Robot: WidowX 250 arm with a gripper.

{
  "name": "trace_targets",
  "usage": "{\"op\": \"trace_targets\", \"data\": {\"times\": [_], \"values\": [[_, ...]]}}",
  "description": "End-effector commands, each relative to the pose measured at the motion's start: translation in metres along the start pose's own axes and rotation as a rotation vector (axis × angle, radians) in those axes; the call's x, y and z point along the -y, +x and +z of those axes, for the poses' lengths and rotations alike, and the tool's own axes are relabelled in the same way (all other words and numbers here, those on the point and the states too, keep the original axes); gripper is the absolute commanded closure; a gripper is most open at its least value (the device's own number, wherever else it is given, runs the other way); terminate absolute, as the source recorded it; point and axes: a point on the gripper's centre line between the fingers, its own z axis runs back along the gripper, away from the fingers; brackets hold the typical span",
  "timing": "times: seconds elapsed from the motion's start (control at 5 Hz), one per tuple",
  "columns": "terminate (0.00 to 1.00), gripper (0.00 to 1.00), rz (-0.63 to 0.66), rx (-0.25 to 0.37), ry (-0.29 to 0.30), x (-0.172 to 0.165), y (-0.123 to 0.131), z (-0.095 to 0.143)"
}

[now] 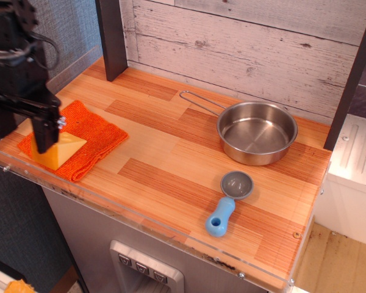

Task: Move the yellow cheese from front to back end of the table.

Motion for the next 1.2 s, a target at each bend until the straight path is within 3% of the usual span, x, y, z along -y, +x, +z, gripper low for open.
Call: {"op": "trace_targets", "data": {"times": [0.0,0.4,1.0], "values": [[0.0,0.0,-0.055,0.001,0.063,0.011,0.032,-0.004],[0.0,0.0,-0.168,-0.027,0.094,0.013,0.052,-0.007],[0.0,0.0,-0.192,0.002,0.087,0.013,0.032,-0.01]]}}
